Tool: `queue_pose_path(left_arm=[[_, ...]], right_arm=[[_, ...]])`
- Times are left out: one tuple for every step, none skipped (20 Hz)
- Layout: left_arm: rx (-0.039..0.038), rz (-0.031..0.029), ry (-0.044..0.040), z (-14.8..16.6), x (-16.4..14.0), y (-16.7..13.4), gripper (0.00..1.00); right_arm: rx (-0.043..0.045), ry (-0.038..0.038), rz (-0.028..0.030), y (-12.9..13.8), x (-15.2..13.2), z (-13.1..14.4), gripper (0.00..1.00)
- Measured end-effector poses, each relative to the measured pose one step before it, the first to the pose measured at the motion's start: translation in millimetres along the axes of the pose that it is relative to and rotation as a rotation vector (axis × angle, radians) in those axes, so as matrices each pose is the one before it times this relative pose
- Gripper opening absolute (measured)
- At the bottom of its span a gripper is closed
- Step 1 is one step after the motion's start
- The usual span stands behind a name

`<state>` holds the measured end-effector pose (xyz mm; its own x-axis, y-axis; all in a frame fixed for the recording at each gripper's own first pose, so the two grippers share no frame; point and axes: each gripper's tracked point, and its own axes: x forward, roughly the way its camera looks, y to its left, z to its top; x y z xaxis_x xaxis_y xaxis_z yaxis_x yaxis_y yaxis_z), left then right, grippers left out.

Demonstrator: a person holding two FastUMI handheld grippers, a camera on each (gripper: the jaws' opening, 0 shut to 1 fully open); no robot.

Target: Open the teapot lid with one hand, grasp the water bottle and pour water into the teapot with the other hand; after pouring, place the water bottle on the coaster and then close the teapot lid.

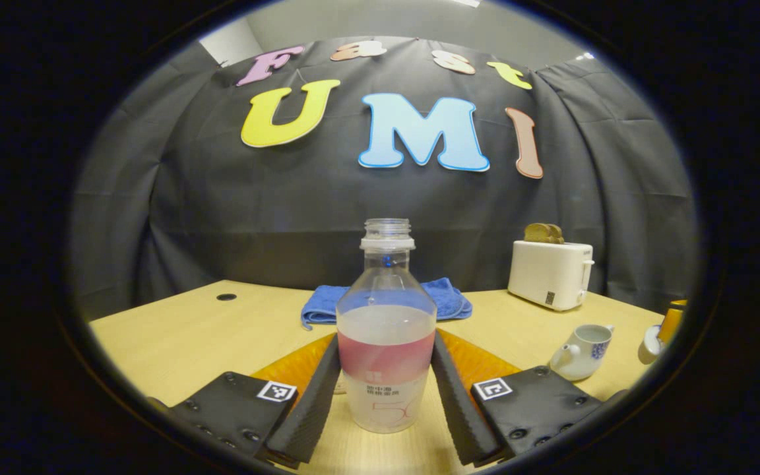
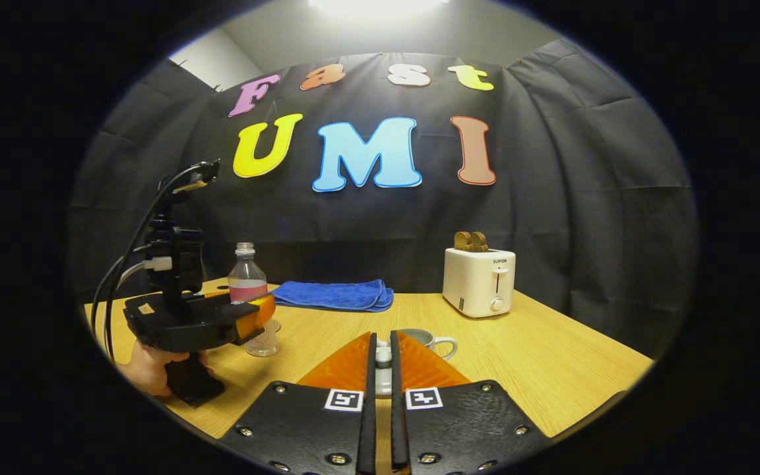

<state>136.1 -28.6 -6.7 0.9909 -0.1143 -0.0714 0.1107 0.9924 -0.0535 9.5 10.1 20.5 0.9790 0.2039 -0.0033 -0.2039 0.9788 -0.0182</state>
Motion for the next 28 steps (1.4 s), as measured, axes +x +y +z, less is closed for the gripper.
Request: queue_pose_path(left_arm=[[0.00155, -0.00086, 0.00179, 1.71, 1.01, -0.65, 0.87], [0.00734, -0.00263, 0.00266, 0.19, -0.6, -0.88, 0.87], [0.01329, -0.00361, 0.00271, 0.5, -0.82, -1.41, 0.87], [0.01895, -0.00656, 0.00312, 1.65, -1.68, -3.17, 0.86], [0.03288, -0.00783, 0.00354, 4.24, -1.44, -3.2, 0.86], [0.06348, -0.00451, 0.00021, 3.71, -2.17, -2.98, 0.87], [0.04144, -0.00064, -0.00051, 3.07, -0.66, -1.3, 0.87], [0.03678, -0.00411, -0.00169, 3.1, -0.33, -2.77, 0.87], [0.03614, -0.00863, 0.00154, 1.82, -0.73, -4.72, 0.86], [0.03171, -0.01022, 0.00794, 0.44, 0.88, -5.96, 0.86], [0.03595, -0.00368, 0.01188, -1.94, 1.58, -5.77, 0.86], [0.08034, -0.00656, 0.01708, -1.5, 3.44, -9.92, 0.86], [0.05754, -0.01159, 0.00748, -0.66, 1.35, -9.38, 0.85], [0.03583, -0.01064, 0.00225, 0.98, 0.2, -8.16, 0.85], [0.03275, -0.00866, -0.00025, 2.29, 0.71, -6.94, 0.85], [0.03117, -0.00601, -0.00172, 2.57, 0.77, -6.28, 0.85], [0.03001, -0.00587, -0.00442, 2.85, 0.94, -5.77, 0.85], [0.03212, -0.00309, -0.00451, 3.51, 1.6, -6.07, 0.85], [0.04957, -0.00154, -0.00357, 3.95, 0.34, -4.71, 0.85], [0.04426, -0.00003, 0.00091, 1.42, 2.13, -3.1, 0.85], [0.03014, -0.00367, 0.00383, 0.85, 2.15, -2.85, 0.84], [0.02957, -0.00374, 0.00424, 0.08, -0.42, -1.93, 0.85], [0.03112, -0.00232, 0.00753, 0.11, 1.37, -2.11, 0.85], [0.11172, -0.00709, 0.01662, -1.02, 3.42, -5.31, 0.85], [0.05598, -0.00519, -0.00104, 2.71, 0.38, -5.21, 0.85], [0.0417, -0.00861, -0.00327, 2.47, 1.58, -5.02, 0.84], [0.04616, -0.00899, 0.00152, 2.11, 0.62, -4.96, 0.84], [0.02884, -0.00464, -0.00082, 1.13, 1.85, -3.54, 0.84]], right_arm=[[0.00035, 0.00235, 0.00139, -0.57, -3.12, -0.61, 0.09], [0.00135, 0.00114, 0.00123, -0.61, -3.07, 0.35, 0.09], [0.00172, -0.00085, 0.00228, 0.01, -3.61, 1.21, 0.09], [-0.00171, -0.00089, 0.00188, -0.14, -3.45, 1.08, 0.09], [-0.00402, -0.00253, 0.00141, -0.45, -4.8, 0.98, 0.09], [-0.00207, -0.00298, 0.00214, -0.7, -8.21, 0.57, 0.09], [0.00331, -0.00127, 0.00144, -0.44, -5.2, 0.2, 0.09], [0.00492, -0.00034, 0.0017, -0.18, -5.36, -0.03, 0.09], [0.00517, 0.00206, -0.00235, -1.27, -9.41, -1.25, 0.09], [0.0028, 0.00634, -0.00091, -0.57, -5.79, -2.96, 0.09], [0.00686, 0.01133, 0.00059, -0.75, -5.85, -3.61, 0.09], [0.00956, 0.00912, -0.00325, -1.79, -10.16, -4.06, 0.09], [0.00139, 0.00286, -0.01078, -4.16, -7.21, -2.24, 0.09], [0.00469, 0.00574, -0.00735, -3.24, -3.8, -2.46, 0.09], [0.00932, 0.00863, -0.00255, -0.95, -3.03, -3.67, 0.09], [0.00873, 0.00977, -0.00204, -0.94, -3.93, -3.5, 0.09], [0.00252, 0.00718, -0.00452, -1.98, -3.41, -2.98, 0.09], [0.00195, 0.00739, -0.00454, -2.55, -3.09, -3.04, 0.09], [0.00403, 0.00919, -0.00495, -2.74, -2.68, -4.38, 0.09], [0.00282, 0.00828, -0.00492, -2.62, -2.83, -3.55, 0.09], [0.00213, 0.00366, -0.00358, -1.67, -1.79, -2.39, 0.09], [0.00231, 0.00053, -0.00317, -1.63, -2.6, -0.44, 0.09], [0.00042, -0.00007, -0.0035, -0.97, -1.55, -0.85, 0.09], [-0.00003, -0.00806, -0.00376, -1.31, -3.85, 1.32, 0.09], [-0.00276, -0.00156, -0.00058, -0.34, -1.25, 0.02, 0.09], [0.00047, -0.00116, 0.00015, -0.63, -0.69, 0.38, 0.09], [0.00206, 0.00056, -0.0004, -0.36, -0.58, -0.25, 0.09], [0.0001, -0.00162, -0.00323, -1.28, -1.23, 0.88, 0.09]])
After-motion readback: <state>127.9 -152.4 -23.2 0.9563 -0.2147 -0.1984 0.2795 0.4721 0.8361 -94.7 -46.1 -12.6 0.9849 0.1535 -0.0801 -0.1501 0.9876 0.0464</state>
